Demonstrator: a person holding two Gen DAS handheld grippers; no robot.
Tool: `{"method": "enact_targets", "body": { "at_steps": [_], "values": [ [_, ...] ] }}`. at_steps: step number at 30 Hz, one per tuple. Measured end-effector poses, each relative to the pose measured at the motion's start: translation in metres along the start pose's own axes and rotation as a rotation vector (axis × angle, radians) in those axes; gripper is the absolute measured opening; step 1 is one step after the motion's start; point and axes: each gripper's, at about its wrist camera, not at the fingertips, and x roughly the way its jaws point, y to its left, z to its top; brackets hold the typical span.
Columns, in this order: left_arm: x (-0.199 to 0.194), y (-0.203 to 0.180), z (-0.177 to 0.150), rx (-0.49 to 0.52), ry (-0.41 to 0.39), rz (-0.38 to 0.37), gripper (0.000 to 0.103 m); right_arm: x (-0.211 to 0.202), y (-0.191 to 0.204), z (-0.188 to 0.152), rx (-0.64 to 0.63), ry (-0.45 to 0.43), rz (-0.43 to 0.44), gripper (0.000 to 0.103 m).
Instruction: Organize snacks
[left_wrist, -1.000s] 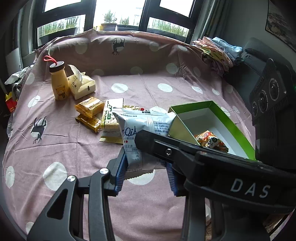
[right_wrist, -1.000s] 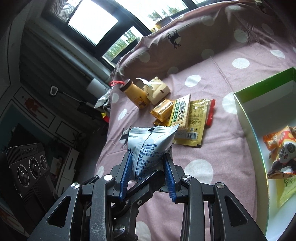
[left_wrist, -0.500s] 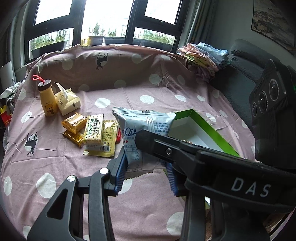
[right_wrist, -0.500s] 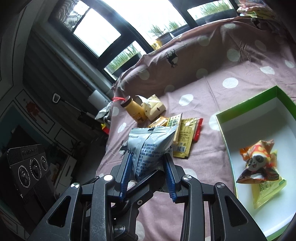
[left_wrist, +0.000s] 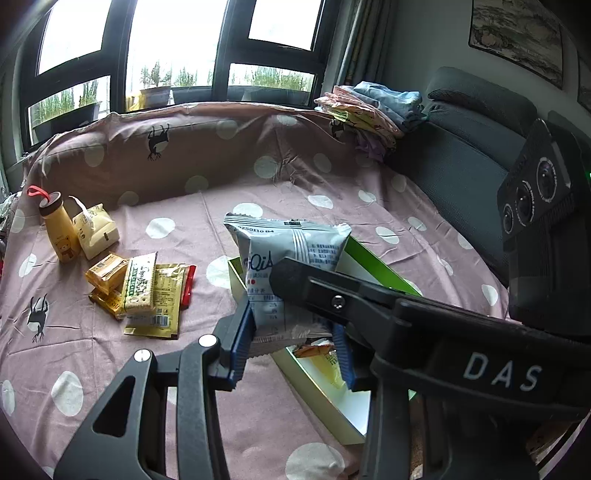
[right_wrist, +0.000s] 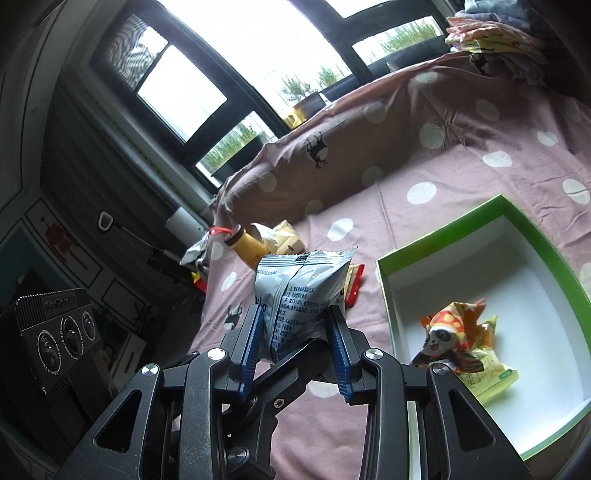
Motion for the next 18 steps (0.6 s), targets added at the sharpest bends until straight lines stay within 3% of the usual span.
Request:
{"method": "enact_targets", "body": {
  "at_steps": [18],
  "values": [
    [0.048, -0.050, 0.008, 0.055, 0.058, -0.133, 0.038, -0.039, -0.059, 0.009, 0.094, -0.062, -0.131, 0.038]
  ]
}}
